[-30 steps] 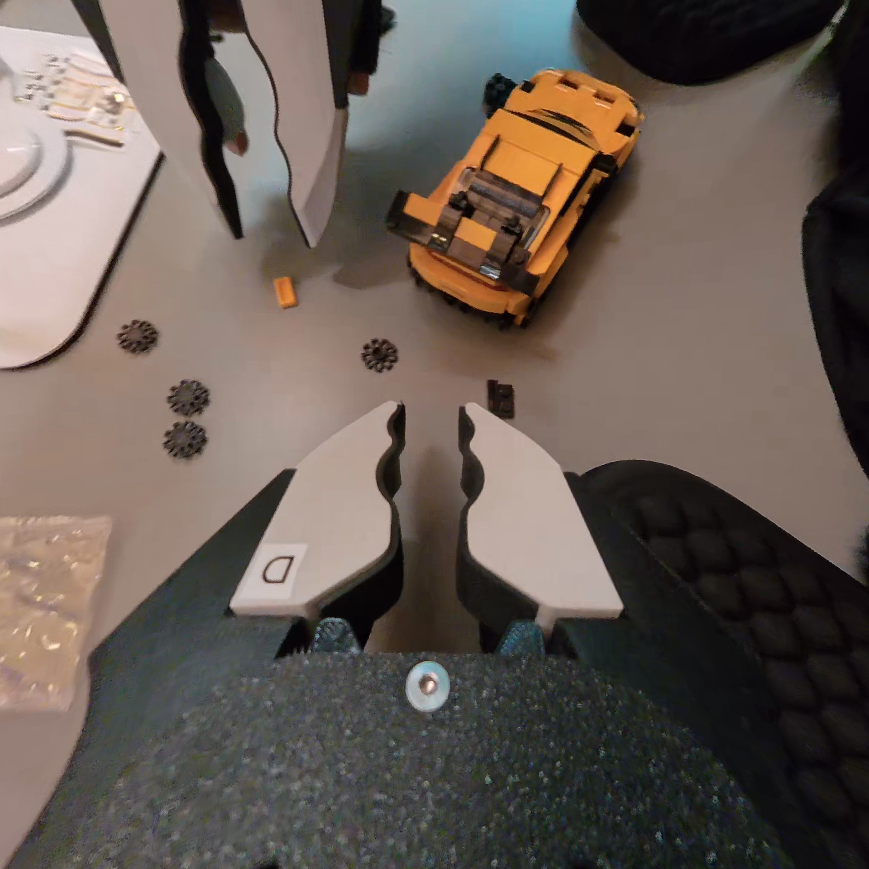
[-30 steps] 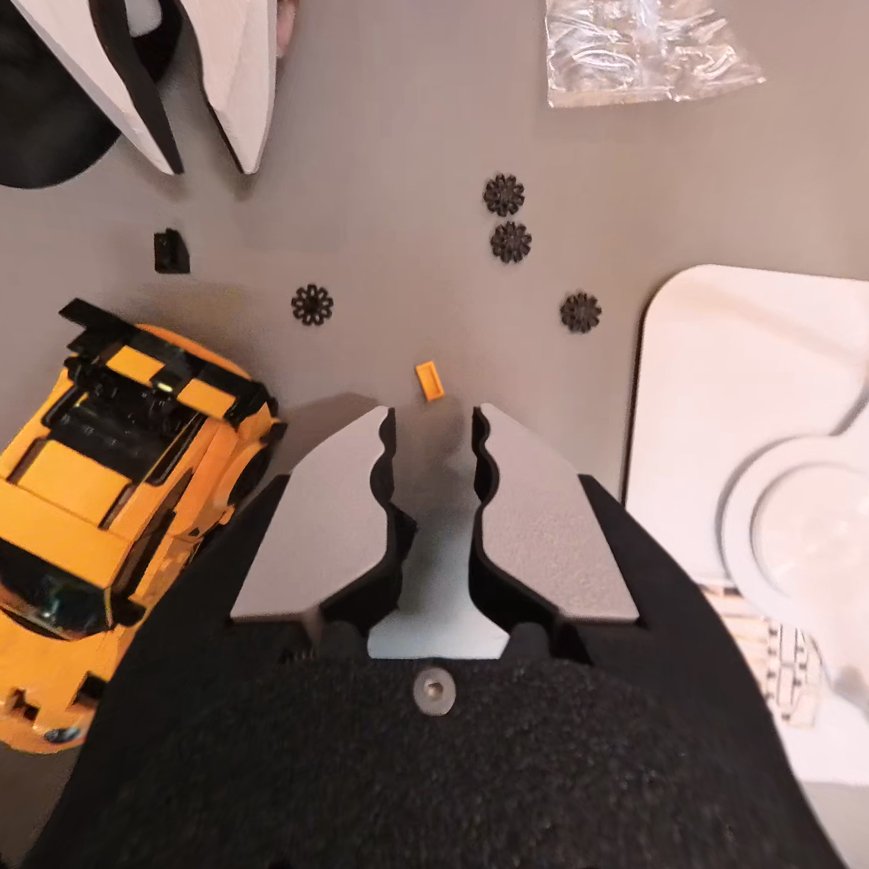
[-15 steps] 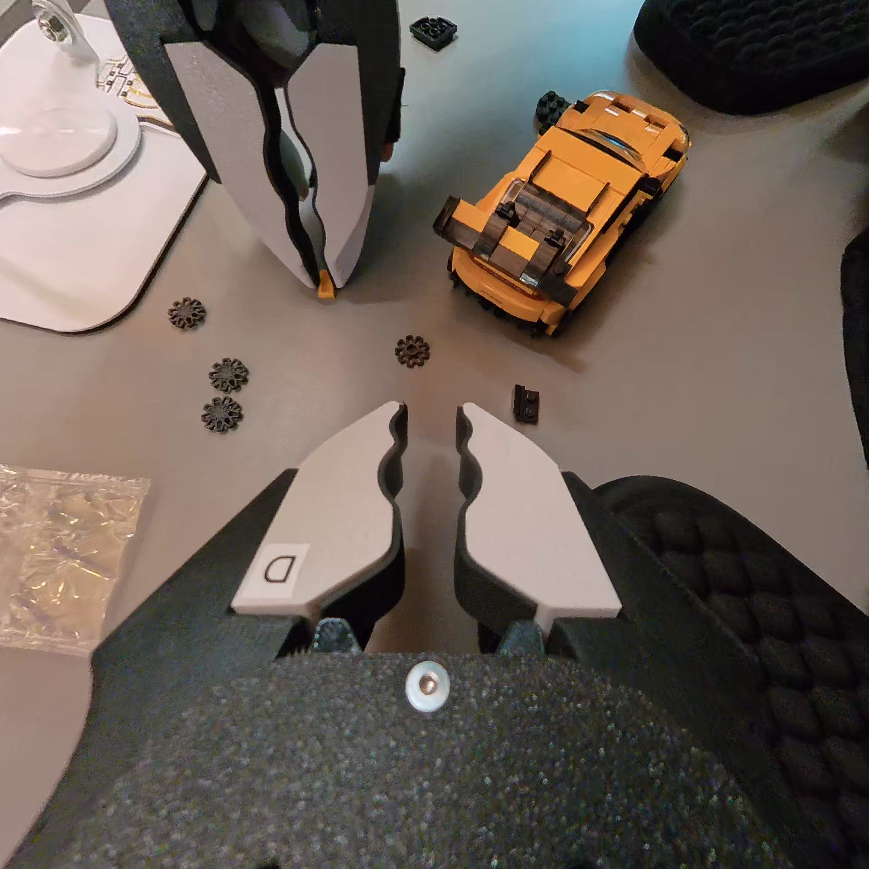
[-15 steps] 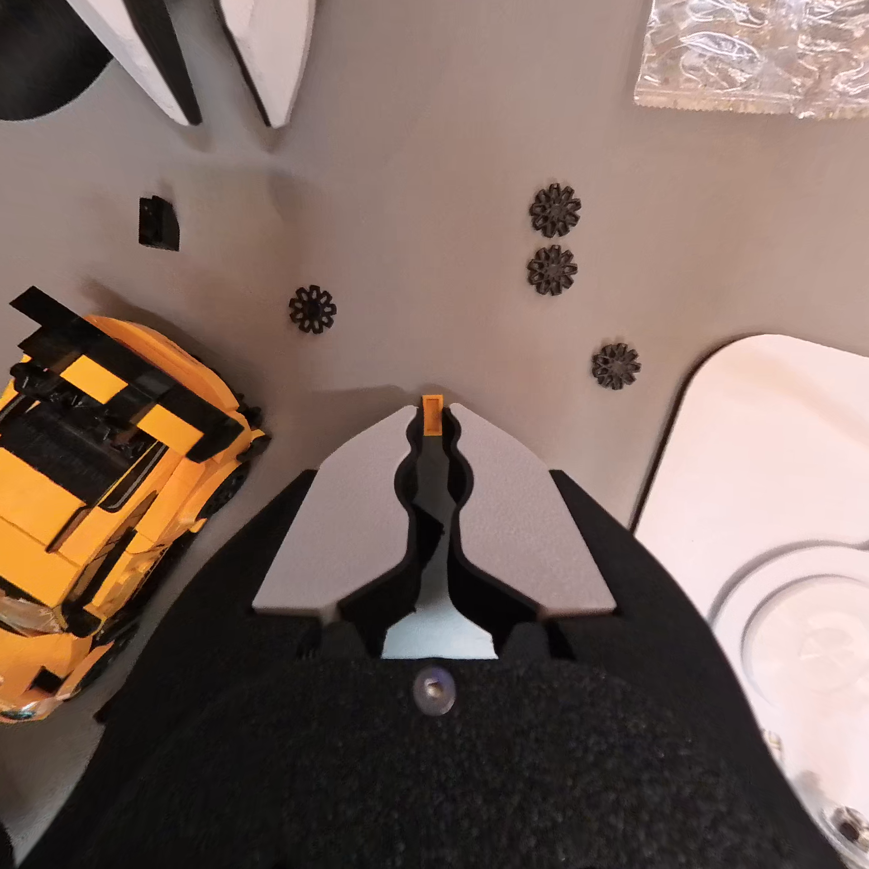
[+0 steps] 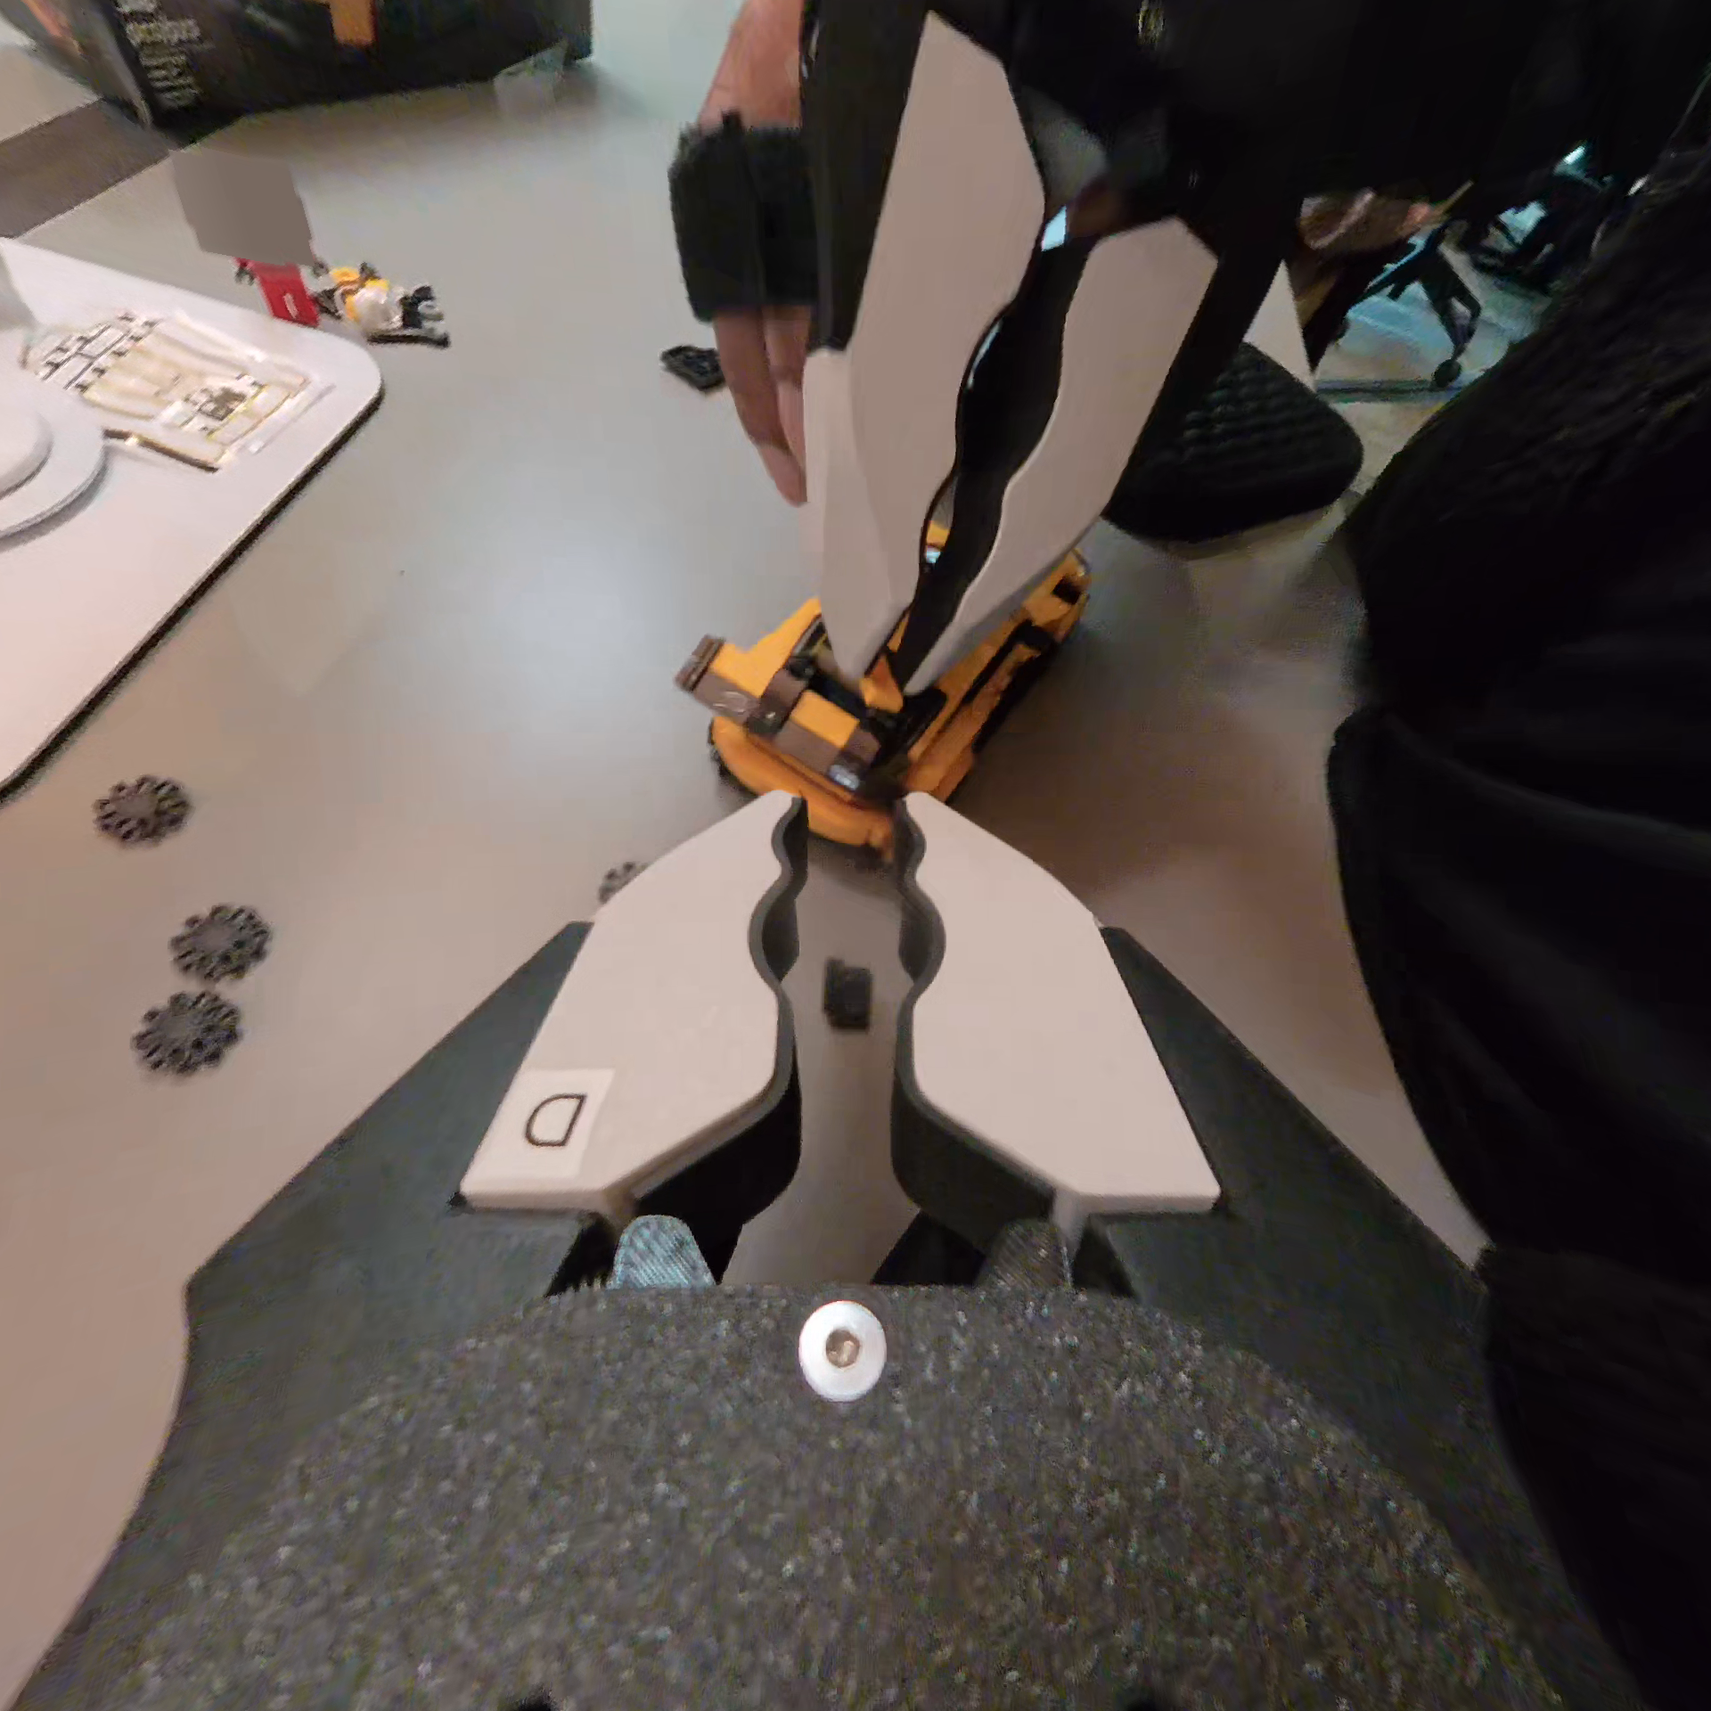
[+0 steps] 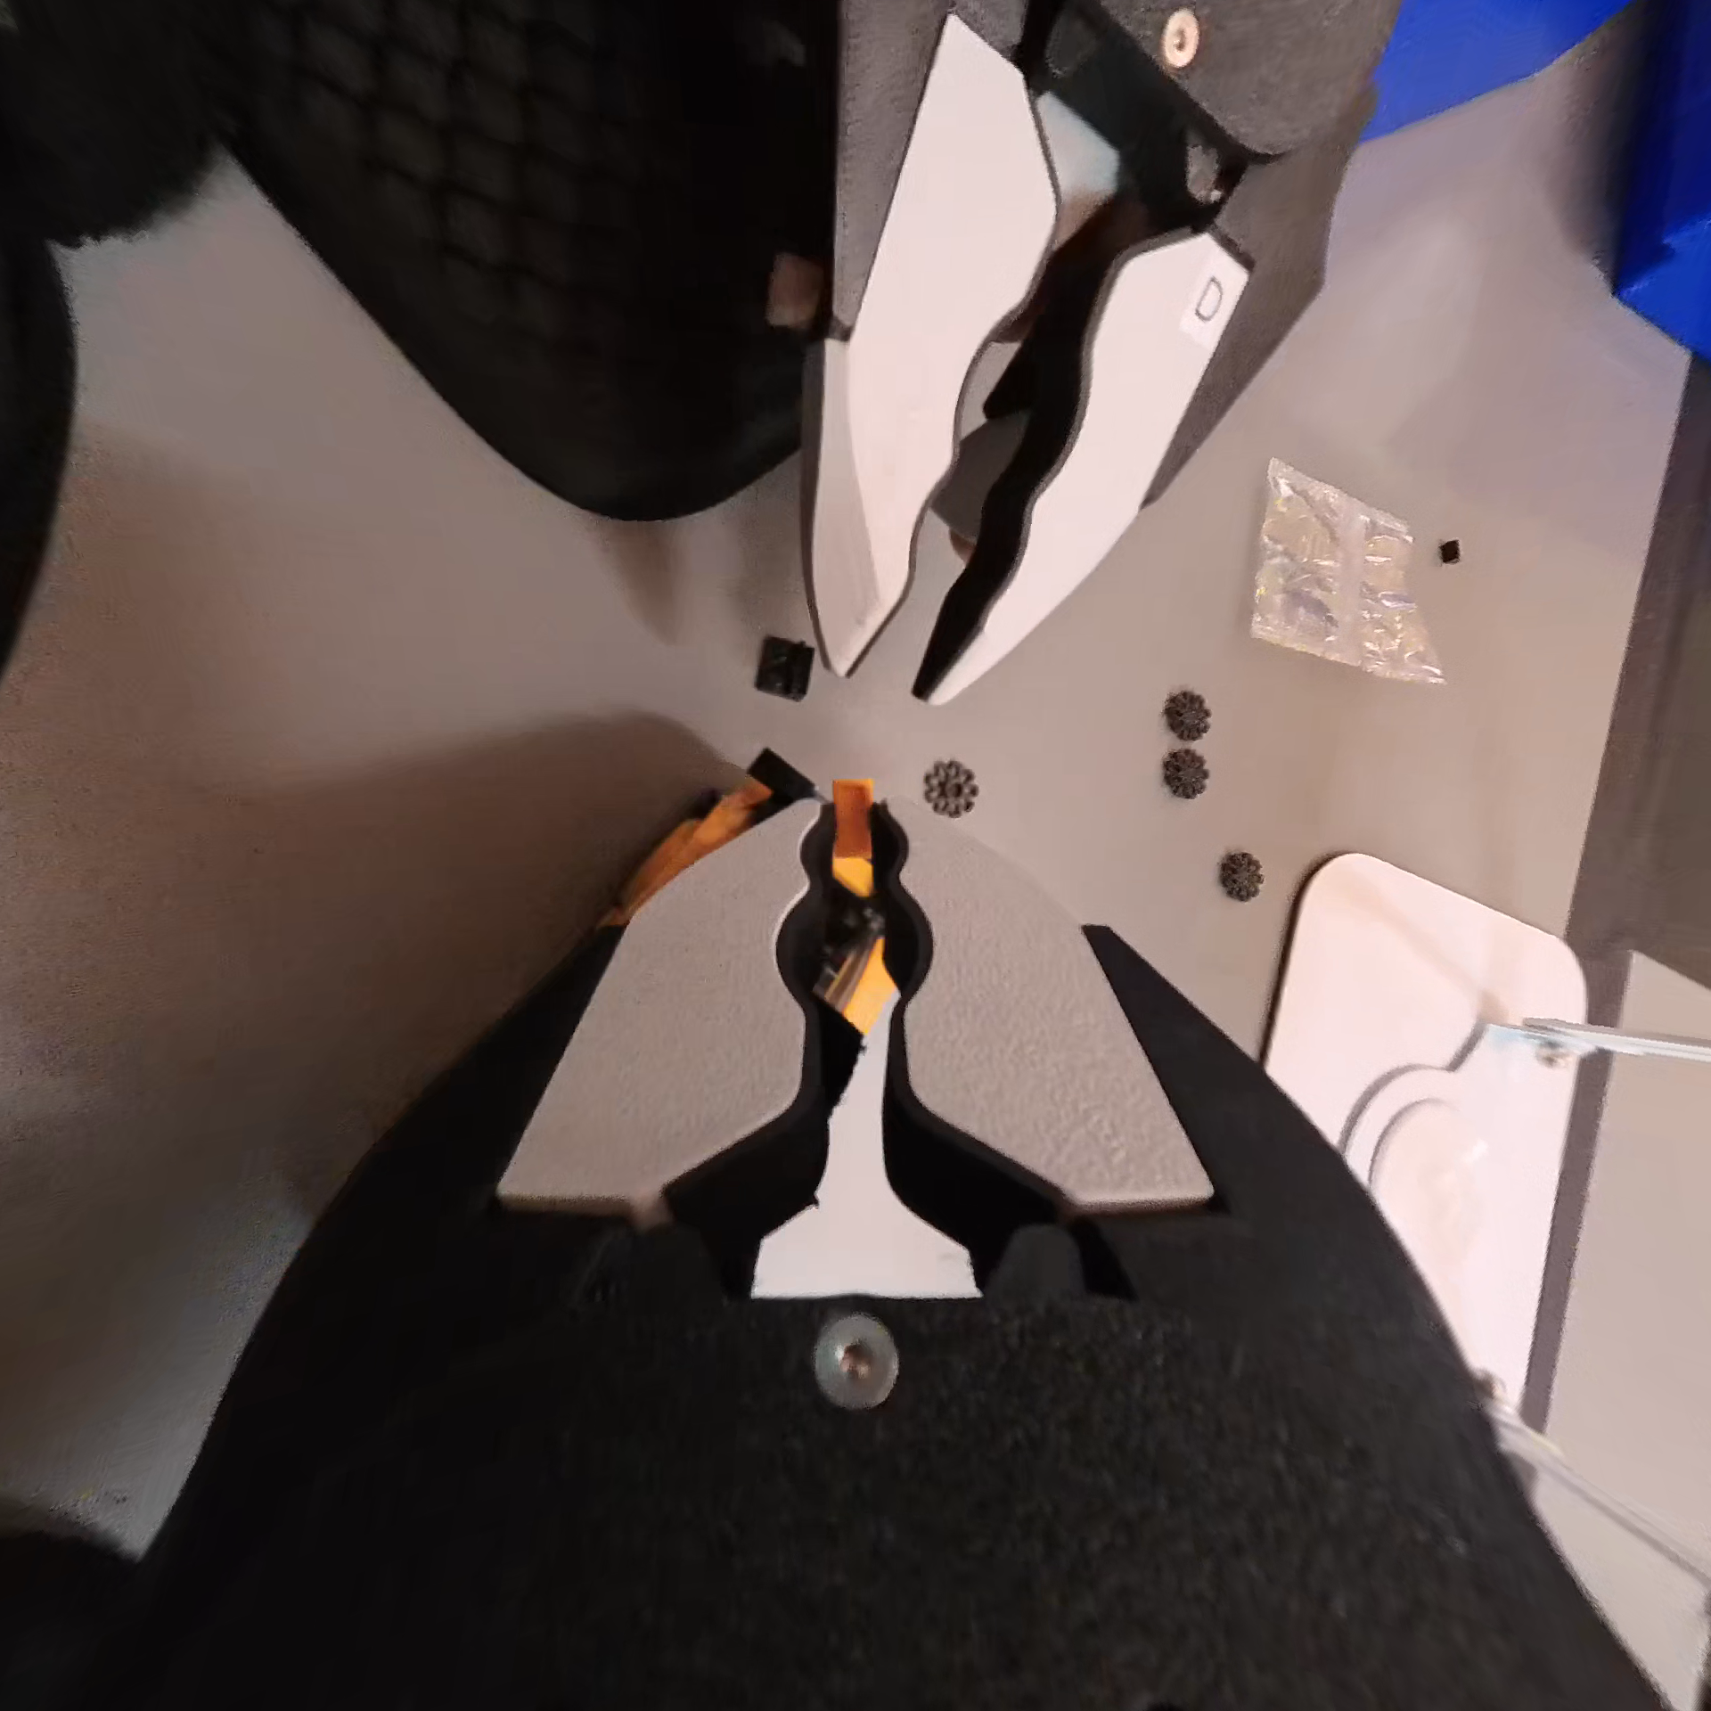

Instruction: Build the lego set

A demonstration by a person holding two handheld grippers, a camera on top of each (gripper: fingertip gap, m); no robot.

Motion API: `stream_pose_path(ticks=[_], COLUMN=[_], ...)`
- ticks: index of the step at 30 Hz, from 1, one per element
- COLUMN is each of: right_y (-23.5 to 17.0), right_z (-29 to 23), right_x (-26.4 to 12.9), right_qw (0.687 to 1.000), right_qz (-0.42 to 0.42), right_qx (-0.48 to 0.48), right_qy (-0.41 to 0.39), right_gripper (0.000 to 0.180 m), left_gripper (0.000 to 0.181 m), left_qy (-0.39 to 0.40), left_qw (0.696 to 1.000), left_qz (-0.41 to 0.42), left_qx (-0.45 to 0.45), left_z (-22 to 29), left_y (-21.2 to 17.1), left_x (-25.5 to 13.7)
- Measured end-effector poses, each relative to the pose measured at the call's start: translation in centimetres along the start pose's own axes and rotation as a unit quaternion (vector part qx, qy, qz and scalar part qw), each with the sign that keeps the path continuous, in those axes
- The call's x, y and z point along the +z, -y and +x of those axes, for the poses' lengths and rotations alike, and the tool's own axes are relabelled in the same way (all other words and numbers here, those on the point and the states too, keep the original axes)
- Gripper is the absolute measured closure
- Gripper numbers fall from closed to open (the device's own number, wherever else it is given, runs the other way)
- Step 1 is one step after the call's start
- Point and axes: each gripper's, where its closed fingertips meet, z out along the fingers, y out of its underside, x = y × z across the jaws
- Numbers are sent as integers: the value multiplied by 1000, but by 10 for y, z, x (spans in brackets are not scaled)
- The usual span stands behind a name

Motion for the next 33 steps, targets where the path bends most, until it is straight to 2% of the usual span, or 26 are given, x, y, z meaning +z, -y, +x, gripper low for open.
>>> stream_pose_path(ticks=[7,18,24,29,33], right_y=[4,12,8,-8,-23], right_z=[-12,-24,-24,-18,-13], right_x=[2,8,5,-11,-24], right_qw=[994,973,979,988,988], right_qz=[-30,-28,-11,3,11], right_qx=[-70,-164,-123,-40,16], right_qy=[-82,-158,-162,-146,-150], right_gripper=[173,173,171,170,168], left_gripper=[166,176,178,178,178], left_qy=[-7,17,103,237,272], left_qw=[1000,993,992,969,959], left_qz=[-5,-3,-13,-68,-68], left_qx=[-12,-113,-77,31,35], left_z=[20,32,31,24,30], left_y=[6,-2,-8,-18,-27], left_x=[14,18,14,2,-8])
